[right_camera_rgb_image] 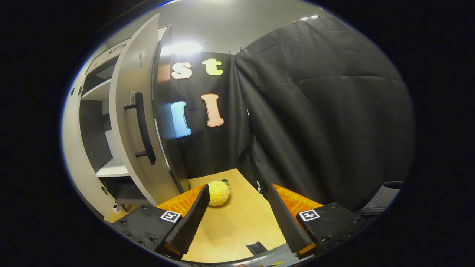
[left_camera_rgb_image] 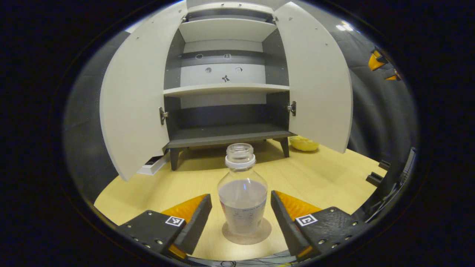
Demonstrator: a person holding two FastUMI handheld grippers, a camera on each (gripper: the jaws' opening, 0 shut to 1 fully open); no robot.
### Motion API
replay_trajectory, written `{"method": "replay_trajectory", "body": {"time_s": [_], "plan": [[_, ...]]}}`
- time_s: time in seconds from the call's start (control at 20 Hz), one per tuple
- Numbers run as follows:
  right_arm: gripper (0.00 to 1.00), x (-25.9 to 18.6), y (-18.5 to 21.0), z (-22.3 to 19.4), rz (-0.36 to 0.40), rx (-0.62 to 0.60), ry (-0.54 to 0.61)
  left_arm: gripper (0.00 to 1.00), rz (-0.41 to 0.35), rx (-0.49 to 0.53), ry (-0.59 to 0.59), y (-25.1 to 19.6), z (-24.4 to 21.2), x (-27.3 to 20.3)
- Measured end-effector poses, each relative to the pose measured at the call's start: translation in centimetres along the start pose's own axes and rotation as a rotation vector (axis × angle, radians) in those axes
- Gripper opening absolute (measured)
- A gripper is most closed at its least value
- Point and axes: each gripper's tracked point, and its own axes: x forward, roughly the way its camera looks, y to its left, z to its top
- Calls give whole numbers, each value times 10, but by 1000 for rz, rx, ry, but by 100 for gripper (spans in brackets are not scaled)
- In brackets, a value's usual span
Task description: Grasp the bottle in the cabinet with the left hand and place it on the coaster, then close the right door with the right hand and the left door with the left hand.
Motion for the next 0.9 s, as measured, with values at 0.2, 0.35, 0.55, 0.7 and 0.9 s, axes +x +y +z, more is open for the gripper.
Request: {"method": "replay_trajectory", "body": {"time_s": [0.2,0.35,0.55,0.7,0.9], "plan": [[99,3,-2,-3,-1,24,-12,94,-33,18,-12,-13,24,-24],[99,7,-4,0,-1,29,-35,92,-38,6,-34,-17,53,-53],[99,13,-1,9,7,27,-74,92,-7,-40,-93,-3,118,-90],[99,16,8,21,34,10,-103,92,60,-35,-154,14,174,-104],[99,16,25,46,84,-45,-164,97,136,-80,-210,41,236,-113]]}}
